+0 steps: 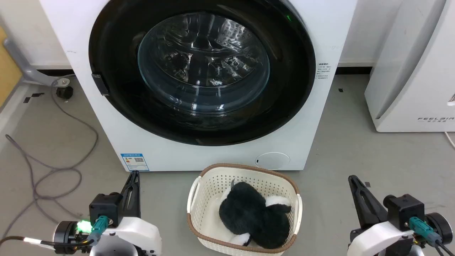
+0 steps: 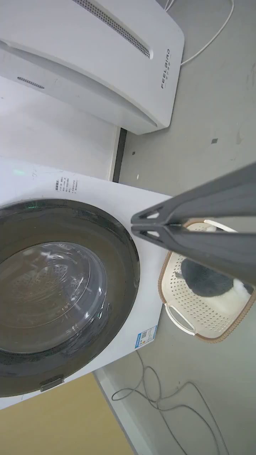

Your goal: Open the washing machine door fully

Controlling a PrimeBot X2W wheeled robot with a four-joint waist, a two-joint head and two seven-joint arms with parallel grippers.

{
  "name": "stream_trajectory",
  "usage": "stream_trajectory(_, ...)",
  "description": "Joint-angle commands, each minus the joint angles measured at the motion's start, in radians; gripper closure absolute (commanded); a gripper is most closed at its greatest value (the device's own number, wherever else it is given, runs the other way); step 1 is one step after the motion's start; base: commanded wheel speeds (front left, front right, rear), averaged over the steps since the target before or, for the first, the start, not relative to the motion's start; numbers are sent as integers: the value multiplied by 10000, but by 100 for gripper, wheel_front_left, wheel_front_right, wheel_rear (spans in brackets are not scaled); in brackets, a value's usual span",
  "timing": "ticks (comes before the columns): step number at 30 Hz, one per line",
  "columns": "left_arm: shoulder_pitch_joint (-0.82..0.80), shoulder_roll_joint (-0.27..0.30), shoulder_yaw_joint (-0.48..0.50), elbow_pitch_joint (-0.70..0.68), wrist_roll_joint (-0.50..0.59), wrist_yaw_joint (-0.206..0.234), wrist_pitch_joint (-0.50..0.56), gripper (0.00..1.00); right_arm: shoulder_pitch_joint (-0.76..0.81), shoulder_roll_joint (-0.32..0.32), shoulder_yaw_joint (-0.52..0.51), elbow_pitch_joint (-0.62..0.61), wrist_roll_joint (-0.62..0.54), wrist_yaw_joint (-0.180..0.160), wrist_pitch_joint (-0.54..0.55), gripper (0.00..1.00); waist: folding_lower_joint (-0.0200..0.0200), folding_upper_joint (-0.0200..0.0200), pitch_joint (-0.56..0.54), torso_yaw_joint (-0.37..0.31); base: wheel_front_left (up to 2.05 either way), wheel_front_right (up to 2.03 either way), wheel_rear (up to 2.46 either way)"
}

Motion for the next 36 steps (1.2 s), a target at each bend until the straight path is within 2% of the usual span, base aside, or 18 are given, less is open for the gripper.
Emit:
stream_trajectory(1, 139, 3, -9, -41, 26, -43, 3, 100, -116, -1, -5, 18, -76, 8, 5, 100, 0, 0, 0, 0, 0, 0, 0)
stream_trajectory(33, 139, 3, -9, -41, 26, -43, 3, 100, -116, -1, -5, 18, -76, 8, 5, 100, 0, 0, 0, 0, 0, 0, 0)
stream_trajectory(34, 0, 0, 6, 0, 0, 0, -1, 0, 0, 0, 1, 0, 0, 0, -1, 0, 0, 0, 0, 0, 0, 0, 0)
stream_trajectory(36, -4, 0, 3, 12, -6, 29, -25, 0, 4, 0, -19, -4, 26, 0, -27, 0, 0, 0, 2, 0, 0, 0, 0)
